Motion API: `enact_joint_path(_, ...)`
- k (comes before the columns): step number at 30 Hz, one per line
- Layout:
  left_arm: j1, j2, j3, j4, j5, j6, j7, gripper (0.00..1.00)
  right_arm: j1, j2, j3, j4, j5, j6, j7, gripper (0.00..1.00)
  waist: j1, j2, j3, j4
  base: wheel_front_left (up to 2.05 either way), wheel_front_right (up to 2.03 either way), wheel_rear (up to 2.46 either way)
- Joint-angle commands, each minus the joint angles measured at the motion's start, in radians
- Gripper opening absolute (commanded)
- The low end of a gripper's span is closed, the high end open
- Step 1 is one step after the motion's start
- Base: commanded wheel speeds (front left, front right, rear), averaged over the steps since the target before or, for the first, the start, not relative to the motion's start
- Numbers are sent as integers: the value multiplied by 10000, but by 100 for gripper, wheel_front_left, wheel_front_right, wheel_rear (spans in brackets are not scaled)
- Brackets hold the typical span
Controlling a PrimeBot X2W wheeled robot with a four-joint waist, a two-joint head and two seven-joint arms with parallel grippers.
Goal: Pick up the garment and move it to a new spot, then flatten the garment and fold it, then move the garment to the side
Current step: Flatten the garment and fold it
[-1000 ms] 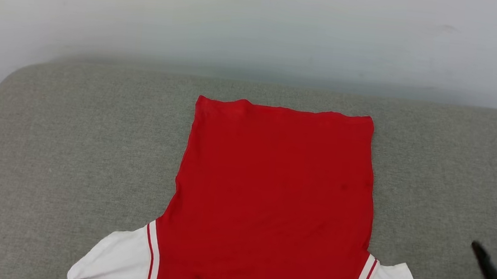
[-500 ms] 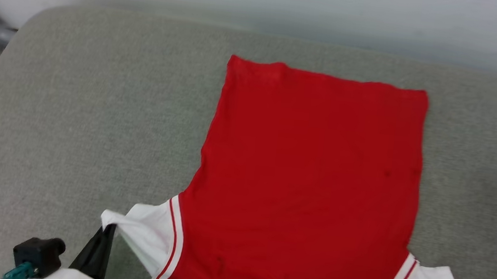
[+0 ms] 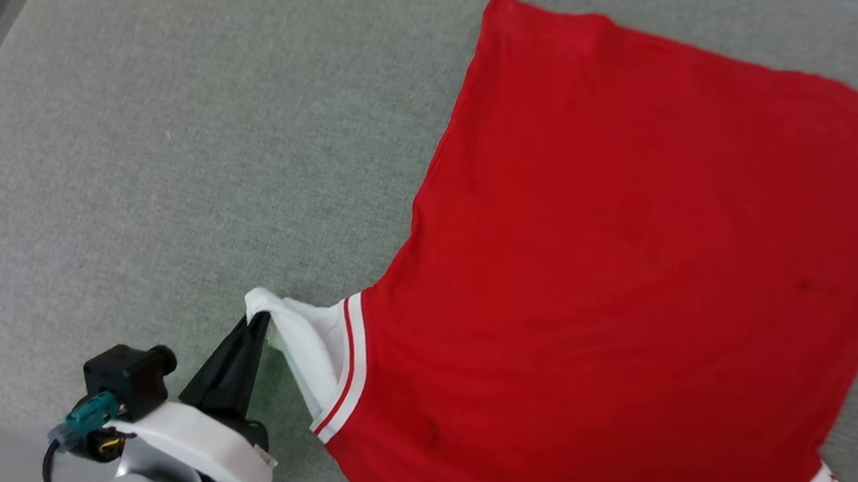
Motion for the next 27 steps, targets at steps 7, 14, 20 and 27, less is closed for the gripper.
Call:
enact_joint_path(7, -675, -603, 181, 66, 526, -418, -49, 0, -806, 178, -113, 684, -958, -8, 685, 100, -2, 0, 1566, 835, 0, 0, 0)
enact_joint_path(14, -870, -1011, 442, 215, 902, -724, -28, 0, -234, 237, -71, 1151, -1136, -8, 899, 100, -2, 0, 2205, 1027, 0, 0, 0)
enact_joint_path(20, -1006, -1242, 536, 463, 1172, -977, -2, 0, 306, -103, 82, 1276, -1074, -9, 1018, 22, -2, 0, 2368, 1086, 0, 0, 0)
enact_joint_path(27, -866, -1360, 776, 663, 1352, -1171, -3, 0, 36, -241, -47, 1181, -963, -9, 597, 0, -2, 0, 2068, 903, 0, 0, 0)
